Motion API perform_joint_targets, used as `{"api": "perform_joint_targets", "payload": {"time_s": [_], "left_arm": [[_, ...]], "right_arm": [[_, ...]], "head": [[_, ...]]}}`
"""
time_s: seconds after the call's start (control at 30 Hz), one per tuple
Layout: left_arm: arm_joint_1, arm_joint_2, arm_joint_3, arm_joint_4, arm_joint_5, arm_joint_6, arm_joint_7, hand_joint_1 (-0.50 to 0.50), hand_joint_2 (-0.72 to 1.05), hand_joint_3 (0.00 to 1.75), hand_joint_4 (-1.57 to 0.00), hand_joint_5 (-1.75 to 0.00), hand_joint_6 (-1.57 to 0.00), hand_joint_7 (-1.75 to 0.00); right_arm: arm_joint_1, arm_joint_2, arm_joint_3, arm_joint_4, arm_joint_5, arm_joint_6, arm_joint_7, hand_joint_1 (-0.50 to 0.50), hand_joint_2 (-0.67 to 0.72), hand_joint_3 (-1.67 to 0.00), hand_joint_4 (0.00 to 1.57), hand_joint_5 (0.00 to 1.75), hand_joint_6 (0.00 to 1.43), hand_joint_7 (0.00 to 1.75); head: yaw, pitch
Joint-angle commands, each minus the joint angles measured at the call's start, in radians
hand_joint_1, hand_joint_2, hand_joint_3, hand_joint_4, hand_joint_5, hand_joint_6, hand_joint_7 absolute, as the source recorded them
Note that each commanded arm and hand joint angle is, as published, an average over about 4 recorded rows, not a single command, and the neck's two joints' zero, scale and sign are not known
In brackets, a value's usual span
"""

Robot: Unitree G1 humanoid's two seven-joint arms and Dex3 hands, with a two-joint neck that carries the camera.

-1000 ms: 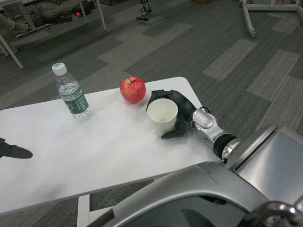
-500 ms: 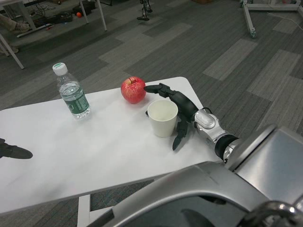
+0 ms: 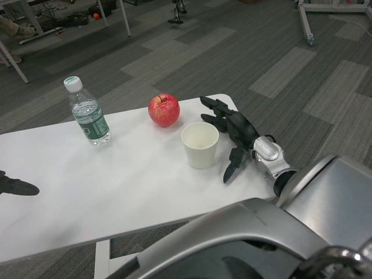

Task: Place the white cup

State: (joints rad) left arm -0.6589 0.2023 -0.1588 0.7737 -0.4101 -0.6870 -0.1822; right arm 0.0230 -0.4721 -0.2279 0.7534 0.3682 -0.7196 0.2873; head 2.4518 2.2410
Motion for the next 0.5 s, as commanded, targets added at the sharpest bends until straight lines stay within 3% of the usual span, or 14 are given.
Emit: {"api": "perform_joint_targets", "payload": {"time_s": [0.03,0.17,0.4,0.5], "left_arm": [[-0.016,0.003,0.004,-0.001,0.002,-0.001,-0.002,-0.5,-0.64,0.09,0.0,-0.31,0.0,-0.14],[-0.013,0.004,0.004,-0.005,0.002,-0.002,-0.002,-0.5,-0.64,0.09,0.0,-0.31,0.0,-0.14],[-0.007,0.005,0.004,-0.01,0.001,-0.002,-0.003,-0.5,-0.64,0.09,0.0,-0.31,0.0,-0.14],[-0.008,0.005,0.005,-0.01,0.0,-0.002,-0.003,-0.5,-0.64,0.09,0.0,-0.31,0.0,-0.14]], "right_arm": [[0.022,0.001,-0.09,-0.027,-0.003,0.007,-0.005,-0.46,0.72,0.0,0.09,0.0,0.0,0.07],[0.029,-0.003,-0.151,-0.058,-0.002,0.008,-0.013,-0.46,0.72,0.0,0.0,0.0,0.0,0.03],[0.03,-0.005,-0.222,-0.197,0.002,0.018,-0.04,-0.46,0.72,0.0,0.0,0.0,0.0,0.0],[0.024,-0.016,-0.237,-0.259,0.003,0.035,-0.025,-0.46,0.72,0.0,0.0,0.0,0.0,0.0]], "head": [[0.001,0.002],[0.002,0.002],[-0.007,0.003],[-0.009,0.001]]}}
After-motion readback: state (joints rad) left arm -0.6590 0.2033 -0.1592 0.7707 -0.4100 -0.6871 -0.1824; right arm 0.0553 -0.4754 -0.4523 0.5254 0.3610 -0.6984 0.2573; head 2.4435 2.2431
